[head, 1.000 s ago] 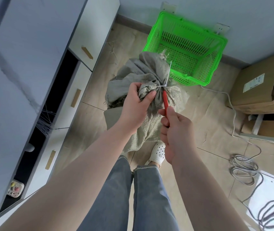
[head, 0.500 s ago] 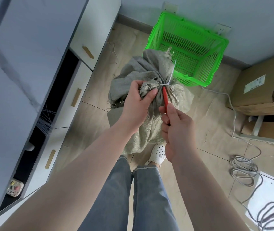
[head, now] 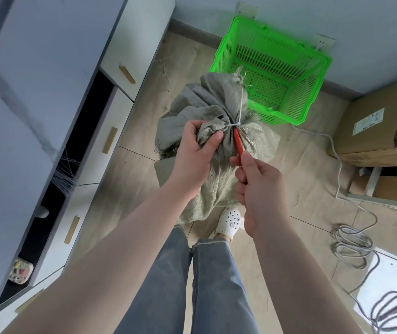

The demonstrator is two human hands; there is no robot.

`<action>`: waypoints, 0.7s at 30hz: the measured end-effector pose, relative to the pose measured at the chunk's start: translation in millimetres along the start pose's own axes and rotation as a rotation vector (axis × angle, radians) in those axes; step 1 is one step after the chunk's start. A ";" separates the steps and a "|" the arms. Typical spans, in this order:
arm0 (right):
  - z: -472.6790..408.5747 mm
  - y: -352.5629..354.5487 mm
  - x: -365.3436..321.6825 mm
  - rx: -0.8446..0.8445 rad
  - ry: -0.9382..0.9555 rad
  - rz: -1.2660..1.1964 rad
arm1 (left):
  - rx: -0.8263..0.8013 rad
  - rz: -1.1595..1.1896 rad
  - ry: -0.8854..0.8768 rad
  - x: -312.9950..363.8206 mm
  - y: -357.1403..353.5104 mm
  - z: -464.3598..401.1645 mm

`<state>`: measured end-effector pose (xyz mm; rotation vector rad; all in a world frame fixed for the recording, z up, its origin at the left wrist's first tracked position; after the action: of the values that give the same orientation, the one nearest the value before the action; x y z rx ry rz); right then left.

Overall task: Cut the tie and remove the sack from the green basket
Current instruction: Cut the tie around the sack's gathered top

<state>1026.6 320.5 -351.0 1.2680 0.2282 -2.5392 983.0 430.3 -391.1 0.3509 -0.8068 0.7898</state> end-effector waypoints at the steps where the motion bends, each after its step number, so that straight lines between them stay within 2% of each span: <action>1: 0.7 0.5 0.4 -0.007 0.001 -0.016 | -0.001 -0.001 -0.007 0.6 0.6 0.0; 13: 5.8 -5.1 1.1 -0.050 -0.075 -0.229 | -0.001 -0.057 -0.045 2.6 7.2 -3.6; 18: -3.7 -3.7 -2.0 -0.062 0.047 -0.009 | 0.015 -0.010 -0.023 1.4 11.5 -7.4; 21: -6.1 -2.3 -4.1 -0.066 0.046 -0.034 | 0.039 -0.070 -0.032 2.4 12.1 -9.8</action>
<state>1032.8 325.1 -351.4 1.3085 0.3434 -2.5103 980.0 445.1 -395.9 0.4258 -0.8051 0.7365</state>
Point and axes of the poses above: each hand's wrist, its own z-axis away from the middle knuckle, its own y-axis out of the back of the hand, x = y × z, the point moved 1 cm from there along -z, towards the middle knuckle, and after that the axes turned 10 degrees about y, right-handed, at the moved point
